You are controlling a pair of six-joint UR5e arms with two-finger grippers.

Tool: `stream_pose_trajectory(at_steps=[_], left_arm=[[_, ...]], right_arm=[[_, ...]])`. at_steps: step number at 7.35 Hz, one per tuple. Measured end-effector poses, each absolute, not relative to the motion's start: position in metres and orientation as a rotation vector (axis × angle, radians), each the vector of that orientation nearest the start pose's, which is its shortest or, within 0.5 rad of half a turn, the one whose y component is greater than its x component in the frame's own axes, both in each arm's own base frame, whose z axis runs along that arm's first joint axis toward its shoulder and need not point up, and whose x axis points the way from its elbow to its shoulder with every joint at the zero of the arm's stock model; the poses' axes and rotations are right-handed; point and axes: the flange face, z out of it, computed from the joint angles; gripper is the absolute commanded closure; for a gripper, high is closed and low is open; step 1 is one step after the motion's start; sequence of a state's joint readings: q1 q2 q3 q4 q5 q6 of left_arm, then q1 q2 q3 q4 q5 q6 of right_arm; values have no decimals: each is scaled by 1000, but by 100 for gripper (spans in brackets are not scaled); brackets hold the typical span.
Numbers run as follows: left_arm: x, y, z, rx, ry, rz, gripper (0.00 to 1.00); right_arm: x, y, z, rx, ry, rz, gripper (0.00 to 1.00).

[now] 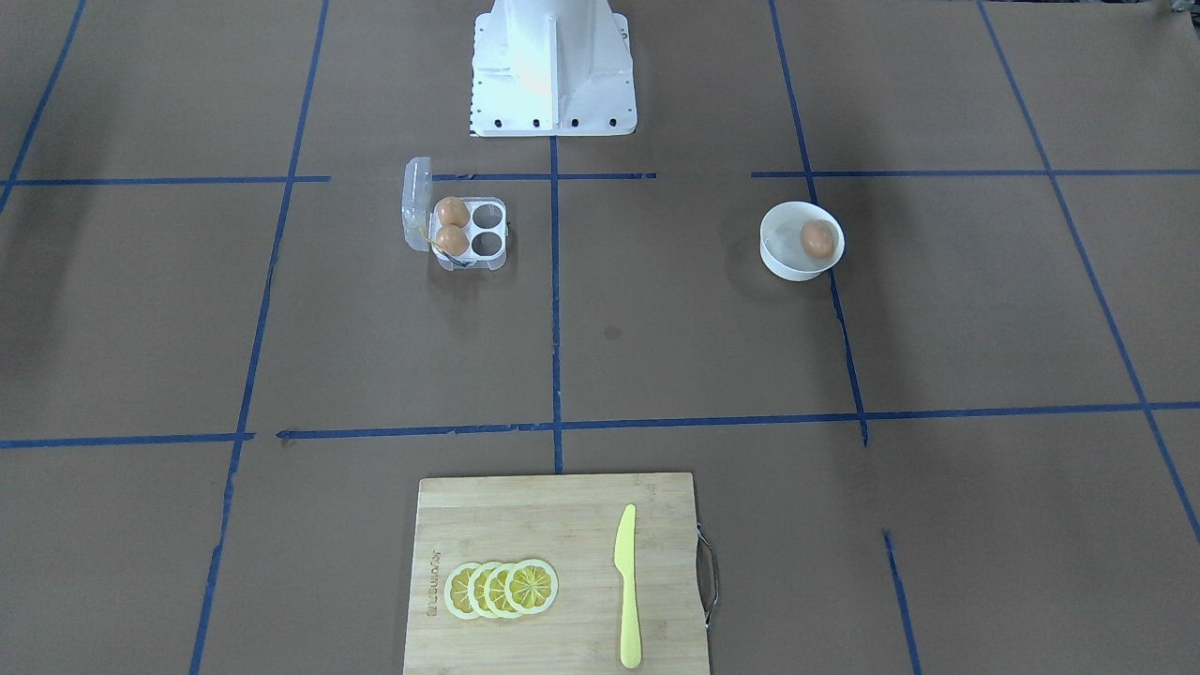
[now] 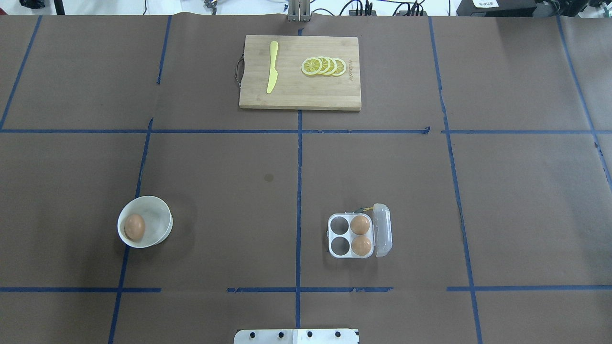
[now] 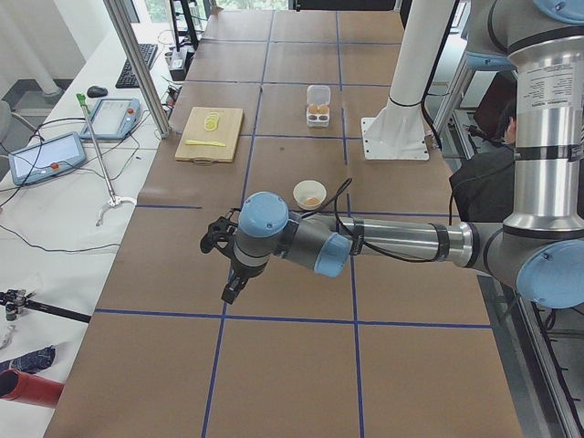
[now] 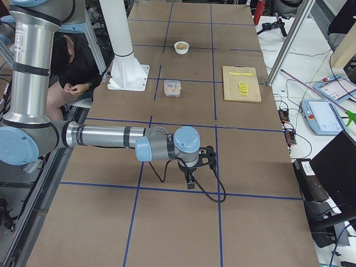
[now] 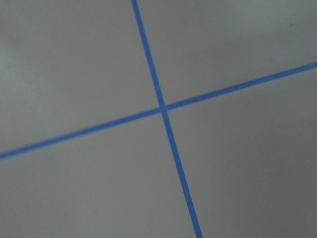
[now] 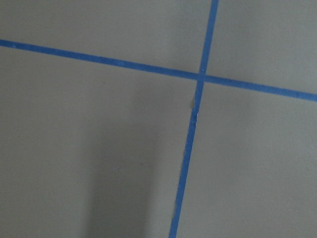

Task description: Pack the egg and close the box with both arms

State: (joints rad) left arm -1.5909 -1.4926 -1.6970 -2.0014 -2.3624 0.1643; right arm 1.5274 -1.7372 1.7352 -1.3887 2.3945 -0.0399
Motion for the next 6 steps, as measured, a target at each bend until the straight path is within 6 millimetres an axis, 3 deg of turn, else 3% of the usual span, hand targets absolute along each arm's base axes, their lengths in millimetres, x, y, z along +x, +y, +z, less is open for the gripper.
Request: stream_pose_trajectory(at_steps=[3,4,6], left_arm=[[-66,-502,540,809,722,461,0],[-52,-504,528,854,741,507,0],[11,-501,509,803,873,489,0]], right_arm=[[40,-455,605,317,-824,-212,0],[40,-457,603,325,-828,-211,0],[39,-458,600,334,-831,-213,0]])
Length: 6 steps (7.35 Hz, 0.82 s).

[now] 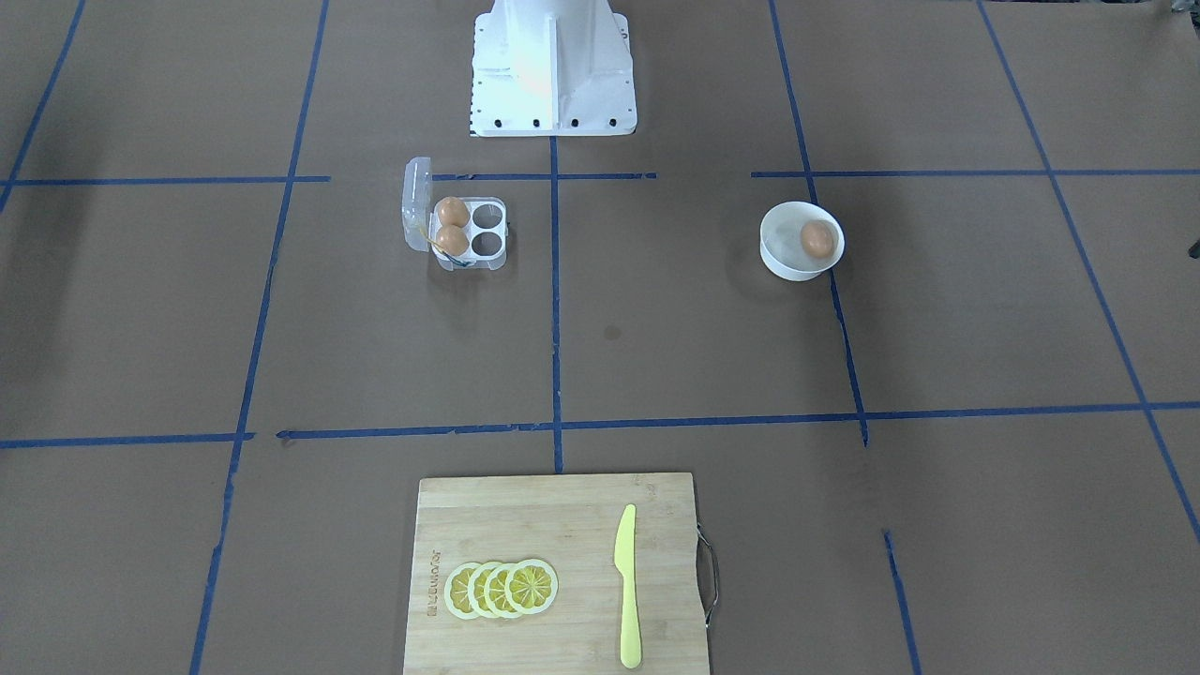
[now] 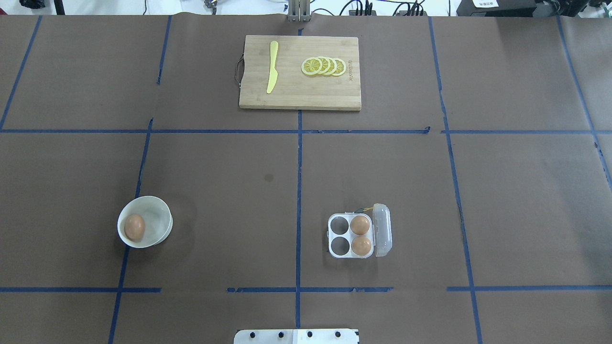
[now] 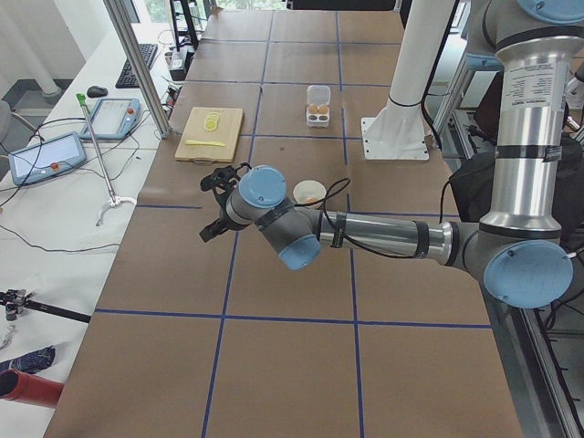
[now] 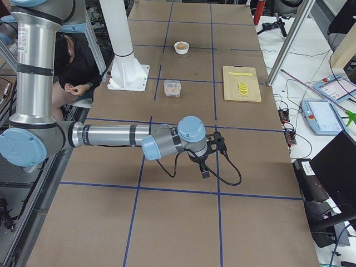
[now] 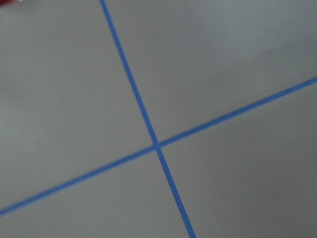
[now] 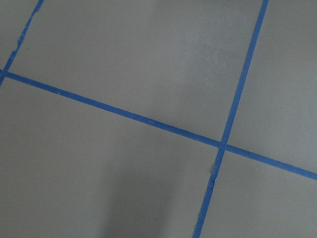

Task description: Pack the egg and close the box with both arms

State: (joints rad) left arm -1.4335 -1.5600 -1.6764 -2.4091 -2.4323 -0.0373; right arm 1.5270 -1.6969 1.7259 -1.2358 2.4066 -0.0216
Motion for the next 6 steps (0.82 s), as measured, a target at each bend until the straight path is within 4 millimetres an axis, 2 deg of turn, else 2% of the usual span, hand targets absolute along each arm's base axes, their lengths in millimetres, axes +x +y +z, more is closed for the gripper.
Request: stream_pose_trajectory(at_steps=[1,2,3,4,5,6], left_arm=[[44,-495,493,736,944,414,0],[81,-484,474,678,986,331,6],[130,-470,454,613,1015,229,21],[184,-451,435,538,1048,112,25],[227,-429,417,464,1091,16,25],[256,-411,402,407,1105,-51,25]], right_arm=[[39,-458,600,333,-832,-213,0],[39,-458,601,330,-833,-210,0],[39,-458,602,324,-834,-200,0],[39,-458,602,319,-836,-187,0],[39,-458,602,315,-837,-179,0],[39,-458,602,314,-837,-176,0]])
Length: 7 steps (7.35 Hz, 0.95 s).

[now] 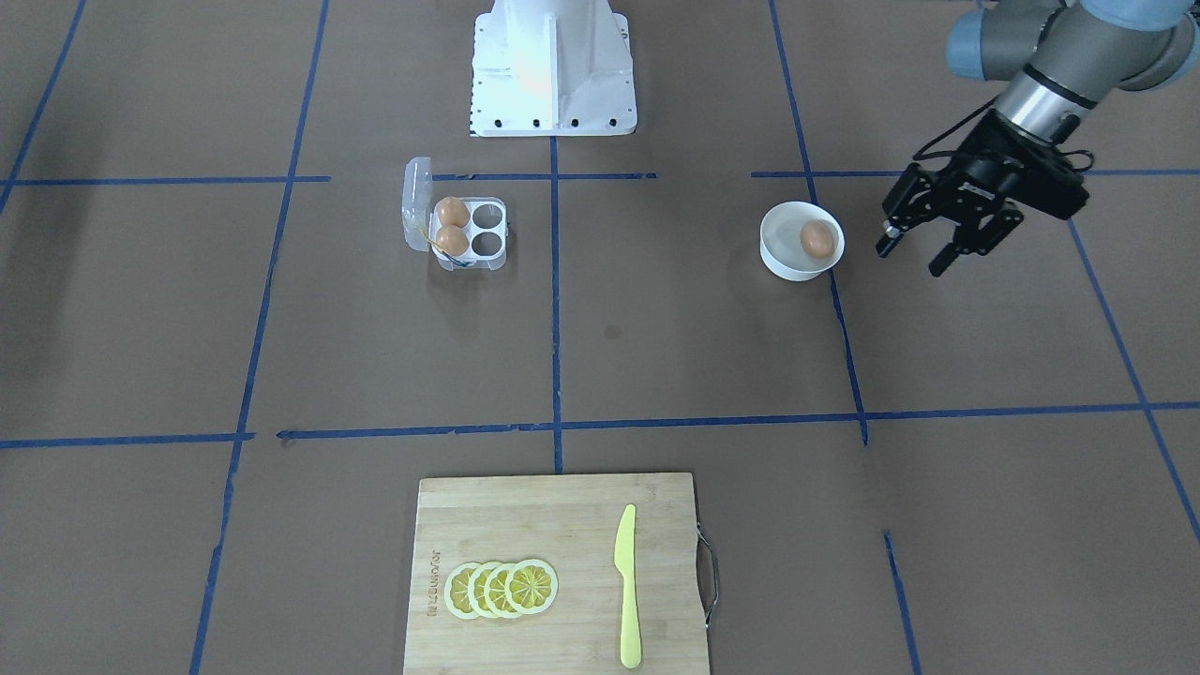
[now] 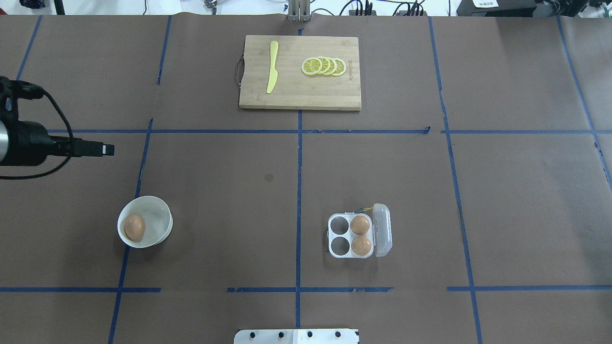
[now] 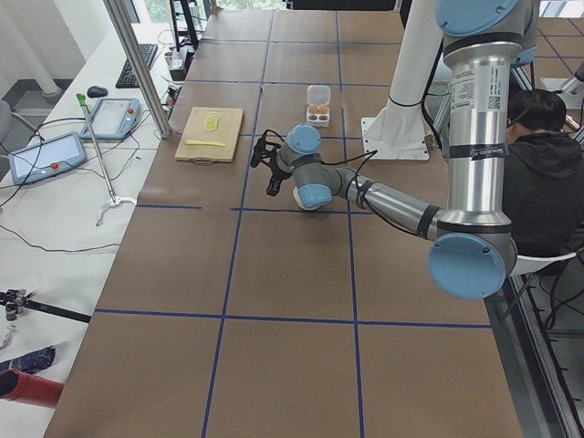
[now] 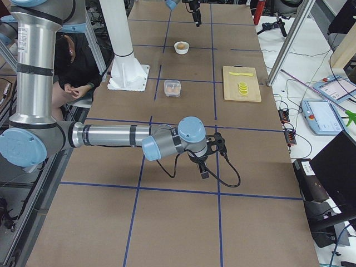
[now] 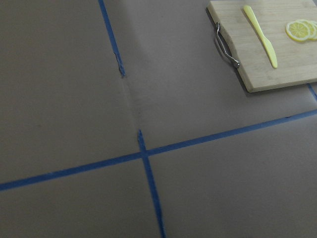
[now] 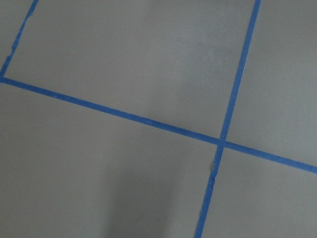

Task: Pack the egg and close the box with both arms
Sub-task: 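Move the left gripper over the white bowl and lower onto the egg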

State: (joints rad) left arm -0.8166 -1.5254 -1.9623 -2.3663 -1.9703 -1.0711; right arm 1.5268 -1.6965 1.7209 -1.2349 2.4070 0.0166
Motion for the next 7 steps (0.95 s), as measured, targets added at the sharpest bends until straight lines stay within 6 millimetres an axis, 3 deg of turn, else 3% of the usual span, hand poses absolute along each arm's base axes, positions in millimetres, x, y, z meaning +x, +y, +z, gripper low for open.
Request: stream_pose_trajectory(at_steps=[3,7], left_arm=[[307,-373,382,279,968,-194,35],[349,-345,398,231,857,-253,34]], right_arm=[[39,-458,602,312,-837,-173,0],[39,-458,603,306,-839,-163,0]])
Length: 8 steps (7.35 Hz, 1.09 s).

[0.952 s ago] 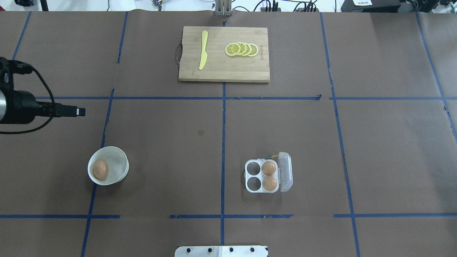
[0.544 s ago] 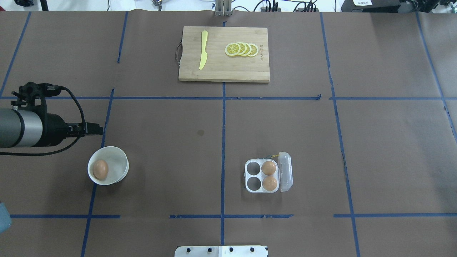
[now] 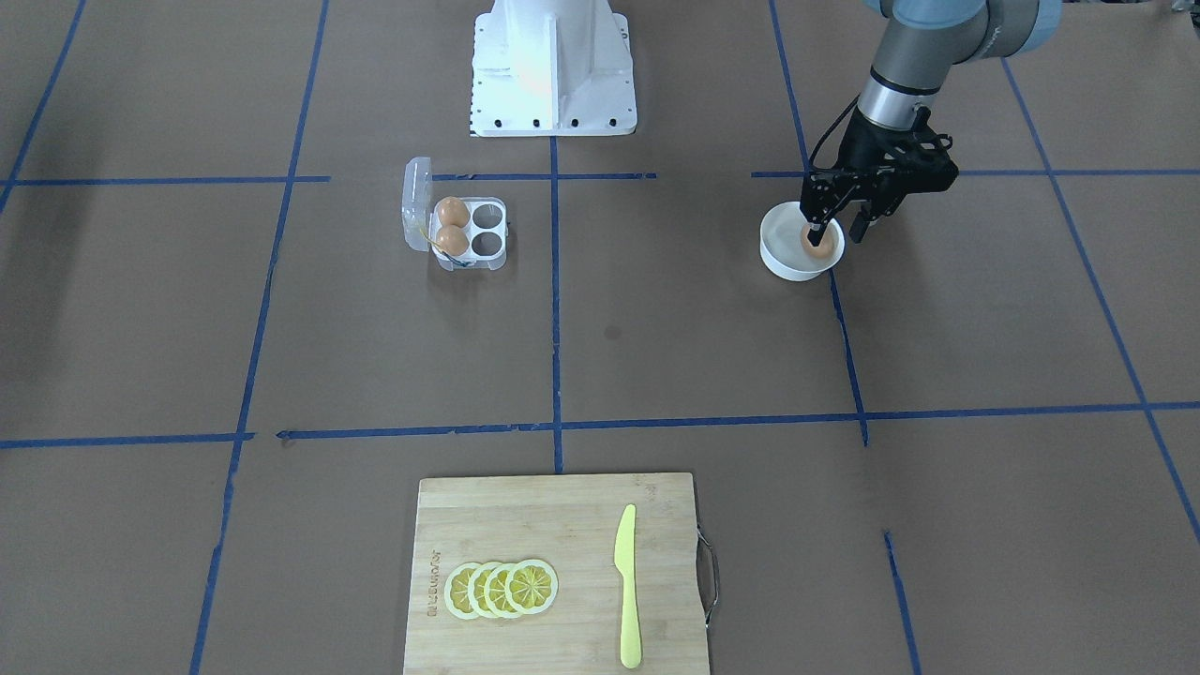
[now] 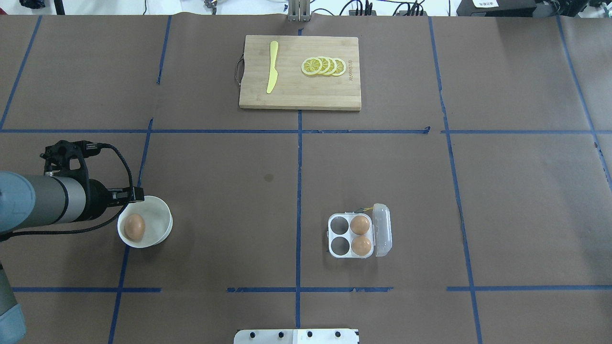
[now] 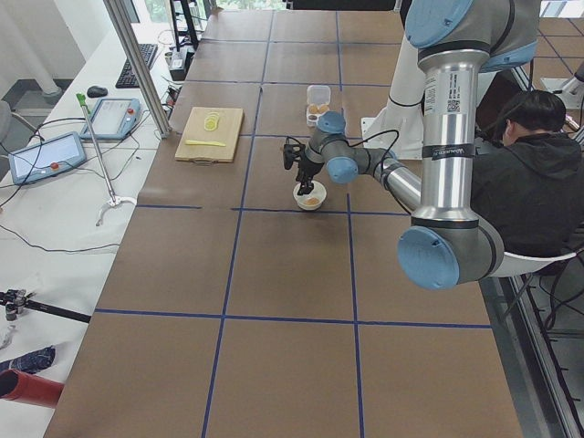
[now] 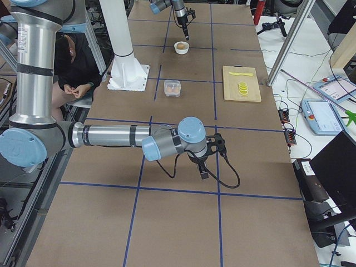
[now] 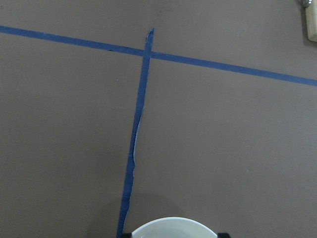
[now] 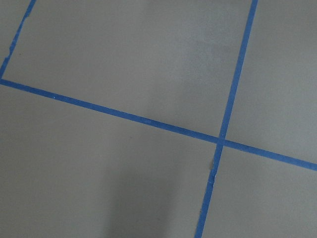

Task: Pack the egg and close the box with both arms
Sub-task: 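Move the left gripper over the white bowl and lower onto the egg, then close the left gripper on the brown egg and lift it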

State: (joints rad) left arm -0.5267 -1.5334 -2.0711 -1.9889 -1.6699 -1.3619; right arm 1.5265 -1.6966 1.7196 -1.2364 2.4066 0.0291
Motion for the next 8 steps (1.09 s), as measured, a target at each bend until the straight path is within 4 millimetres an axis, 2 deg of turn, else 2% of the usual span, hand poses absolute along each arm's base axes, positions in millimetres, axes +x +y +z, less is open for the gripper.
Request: stream_pose_trajectory(at_steps=[3,8], left_arm=[[369,-333,414,202,823,-220,33],[389,-316,419,179,819,-173,33]], right_arm=[[39,-458,603,304,-839,-159,0],[39,-458,604,302,-839,-159,0]])
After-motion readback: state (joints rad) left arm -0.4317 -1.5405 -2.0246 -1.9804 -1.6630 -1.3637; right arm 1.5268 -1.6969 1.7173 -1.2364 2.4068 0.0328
